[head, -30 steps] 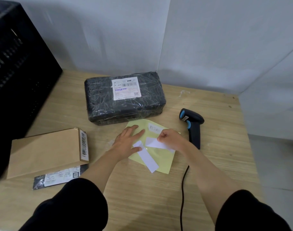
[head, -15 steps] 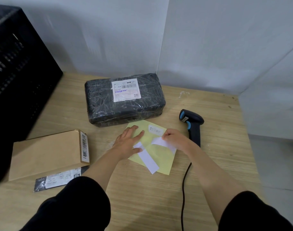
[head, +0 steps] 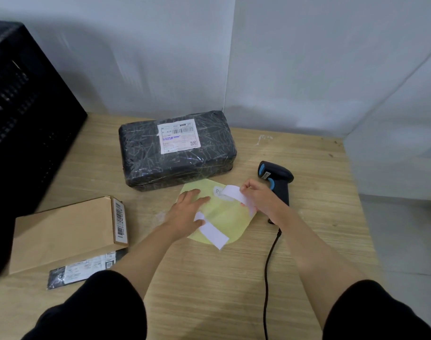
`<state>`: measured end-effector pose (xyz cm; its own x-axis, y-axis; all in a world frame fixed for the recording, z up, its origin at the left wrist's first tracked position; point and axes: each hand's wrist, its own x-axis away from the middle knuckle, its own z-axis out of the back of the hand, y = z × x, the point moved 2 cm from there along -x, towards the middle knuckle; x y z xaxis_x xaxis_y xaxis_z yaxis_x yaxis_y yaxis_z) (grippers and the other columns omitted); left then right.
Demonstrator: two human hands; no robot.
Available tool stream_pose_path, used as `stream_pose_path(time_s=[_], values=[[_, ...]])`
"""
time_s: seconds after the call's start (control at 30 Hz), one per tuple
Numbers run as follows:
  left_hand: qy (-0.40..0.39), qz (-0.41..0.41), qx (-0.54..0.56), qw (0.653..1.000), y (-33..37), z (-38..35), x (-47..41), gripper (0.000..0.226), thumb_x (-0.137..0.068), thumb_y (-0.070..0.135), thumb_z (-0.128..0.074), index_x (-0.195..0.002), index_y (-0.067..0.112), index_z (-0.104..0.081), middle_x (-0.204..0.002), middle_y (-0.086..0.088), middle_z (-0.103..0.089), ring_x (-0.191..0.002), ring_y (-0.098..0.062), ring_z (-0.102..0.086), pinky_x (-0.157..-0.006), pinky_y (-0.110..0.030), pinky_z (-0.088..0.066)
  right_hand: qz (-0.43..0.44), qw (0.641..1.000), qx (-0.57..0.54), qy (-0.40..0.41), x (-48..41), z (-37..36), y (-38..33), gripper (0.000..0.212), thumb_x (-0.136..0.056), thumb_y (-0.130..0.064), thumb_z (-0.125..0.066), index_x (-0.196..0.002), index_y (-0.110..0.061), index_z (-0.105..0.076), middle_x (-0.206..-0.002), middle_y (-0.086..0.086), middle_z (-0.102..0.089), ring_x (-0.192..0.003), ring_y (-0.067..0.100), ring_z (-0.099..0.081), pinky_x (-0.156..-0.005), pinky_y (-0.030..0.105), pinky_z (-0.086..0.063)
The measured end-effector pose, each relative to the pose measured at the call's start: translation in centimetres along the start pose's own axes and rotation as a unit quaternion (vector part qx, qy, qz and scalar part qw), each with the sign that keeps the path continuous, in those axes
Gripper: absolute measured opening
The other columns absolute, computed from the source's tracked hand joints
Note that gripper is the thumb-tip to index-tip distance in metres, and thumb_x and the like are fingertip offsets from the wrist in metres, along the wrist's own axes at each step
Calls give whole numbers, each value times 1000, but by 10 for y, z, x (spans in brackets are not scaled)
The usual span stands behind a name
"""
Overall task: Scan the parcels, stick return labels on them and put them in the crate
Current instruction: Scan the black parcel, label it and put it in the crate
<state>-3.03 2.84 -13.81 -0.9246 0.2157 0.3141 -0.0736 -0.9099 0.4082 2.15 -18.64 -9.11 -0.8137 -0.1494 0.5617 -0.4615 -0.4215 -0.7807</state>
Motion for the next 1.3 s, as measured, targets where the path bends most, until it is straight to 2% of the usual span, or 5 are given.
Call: stream_pose_path(time_s=[0.13,0.3,0.5,1.1,1.3], values=[[103,-8,112,988,20,-4,6,39,-89,30,-61,-127,23,-58,-143,6,-40,-138,-15,-29,-112,-32,-25,10,998,50,29,1,0,11,17,-97,-24,-48,-81,-17,-50,-78,-4,-46,-72,10,-41,-63,22,-33],[21,46,87,995,41,-21,6,116,-65,71,-66,-151,16,-11,-156,5,-9,-143,-16,-9,-117,-38,-16,1,991,92,95,1,-1,29,23,-98,-27,-46,-90,-8,-56,-74,-3,-49,-68,11,-44,-57,23,-34],[12,44,-10,999,43,-30,6,135,-56,75,-67,-151,14,7,-157,2,6,-144,-20,2,-117,-38,-9,8,984,116,137,-1,1,32,27,-99,-26,-45,-76,-12,-45,-66,-3,-45,-58,9,-39,-51,24,-28],[-15,39,-12,999,51,-22,7,128,-63,67,-70,-151,12,5,-156,-1,6,-144,-22,2,-118,-40,-8,60,988,79,121,-2,9,13,22,-97,-22,-50,-82,-5,-52,-67,-1,-47,-62,11,-42,-55,22,-33],[21,70,84,994,52,-4,0,66,-88,50,-52,-144,23,-28,-152,4,-28,-142,-14,-23,-118,-43,5,107,989,-16,102,15,13,-5,12,-82,-8,-67,-73,-15,-63,-69,-5,-59,-65,4,-52,-57,11,-37]])
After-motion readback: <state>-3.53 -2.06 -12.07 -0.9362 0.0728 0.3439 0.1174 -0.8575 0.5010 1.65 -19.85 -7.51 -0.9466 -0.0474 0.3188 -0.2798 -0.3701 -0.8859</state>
